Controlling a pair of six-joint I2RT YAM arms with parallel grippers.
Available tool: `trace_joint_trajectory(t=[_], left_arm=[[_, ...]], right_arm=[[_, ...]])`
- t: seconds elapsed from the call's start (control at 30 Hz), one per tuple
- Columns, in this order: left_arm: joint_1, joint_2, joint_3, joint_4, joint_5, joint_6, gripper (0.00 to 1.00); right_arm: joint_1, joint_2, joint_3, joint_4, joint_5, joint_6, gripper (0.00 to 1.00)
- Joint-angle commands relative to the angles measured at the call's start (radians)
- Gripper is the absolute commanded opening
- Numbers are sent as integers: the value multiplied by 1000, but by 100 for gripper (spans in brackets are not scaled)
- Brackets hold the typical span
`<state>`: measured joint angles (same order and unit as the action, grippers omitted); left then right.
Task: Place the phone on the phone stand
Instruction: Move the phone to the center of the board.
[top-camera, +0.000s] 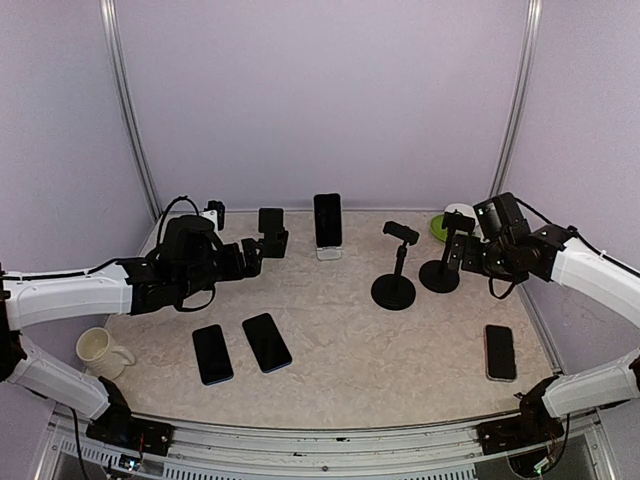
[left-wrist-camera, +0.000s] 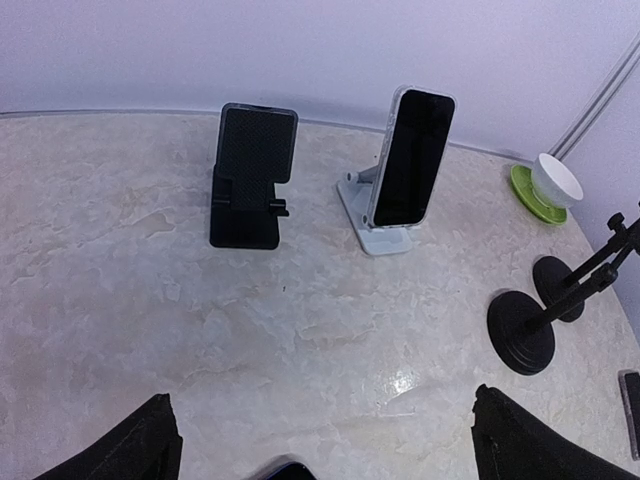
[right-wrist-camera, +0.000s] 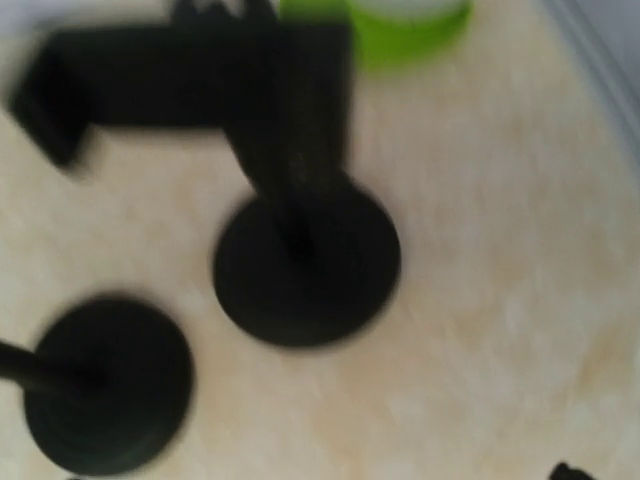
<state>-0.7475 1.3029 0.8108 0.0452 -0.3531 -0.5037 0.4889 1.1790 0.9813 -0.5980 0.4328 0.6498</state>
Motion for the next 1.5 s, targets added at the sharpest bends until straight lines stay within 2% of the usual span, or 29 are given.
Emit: trace_joint_trajectory(t=[0.0,0.37,0.8,1.23,1.47], left_arm=[[-4,11,29,25,1,21,99],[2,19,14,28,-1,27,99],[28,18,-6,50,26,20,99],[36,24,-6,50,34,18,99],[37,21,-7,50,32,17,99]], right_arm=[[-64,32,-63,-72,-137,66,100],[-157,129,-161,-85,-203,119,100],[-336,103,-277,-61,-258,90,100],[-430,108,-314,-54,-229,90,100],[-480,129,-347,-8,-280,86,100]])
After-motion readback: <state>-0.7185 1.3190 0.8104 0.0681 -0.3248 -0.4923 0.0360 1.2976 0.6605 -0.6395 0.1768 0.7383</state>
